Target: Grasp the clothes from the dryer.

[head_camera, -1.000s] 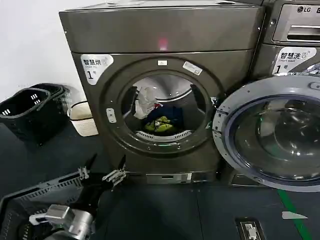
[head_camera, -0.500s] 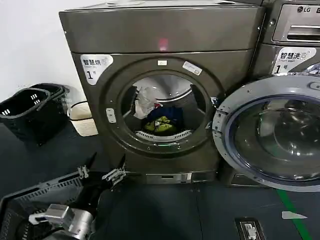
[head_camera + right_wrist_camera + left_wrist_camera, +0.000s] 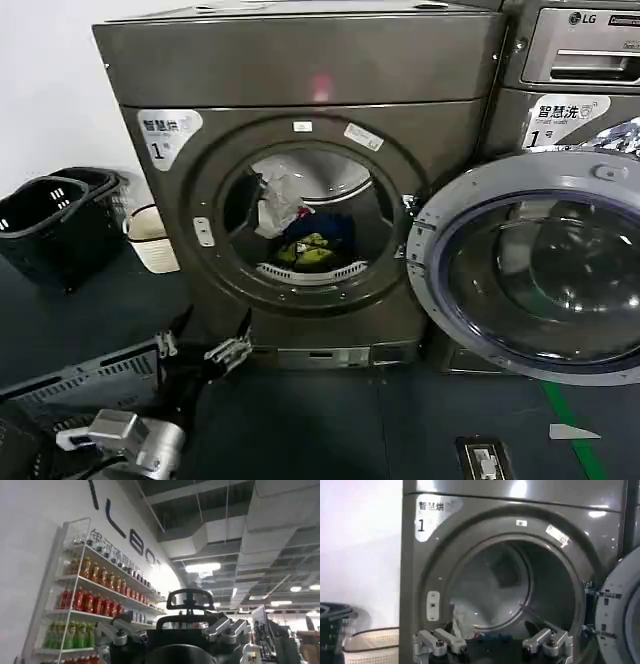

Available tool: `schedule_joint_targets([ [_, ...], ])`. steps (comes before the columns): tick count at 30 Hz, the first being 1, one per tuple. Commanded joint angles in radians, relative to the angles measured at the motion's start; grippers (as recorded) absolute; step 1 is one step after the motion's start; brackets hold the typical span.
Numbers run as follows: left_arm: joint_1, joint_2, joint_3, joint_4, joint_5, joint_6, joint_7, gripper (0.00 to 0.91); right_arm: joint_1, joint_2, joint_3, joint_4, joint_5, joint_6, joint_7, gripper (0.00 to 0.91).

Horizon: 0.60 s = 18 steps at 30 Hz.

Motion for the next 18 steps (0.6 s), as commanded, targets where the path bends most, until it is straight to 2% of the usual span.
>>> schedule_joint_targets([
  [1, 0.002, -0.005, -0.001, -0.008, 0.000, 0.000, 0.002, 0.907, 0.003, -0.006, 0.001, -0.003, 0.000, 0.001, -0.001, 0.907],
  [18, -0.009, -0.001, -0.007, -0.004, -0.005, 0.004, 0.009, 0.907, 0.005, -0.004, 0.013, -0.011, 0.000, 0.004, -0.007, 0.907],
])
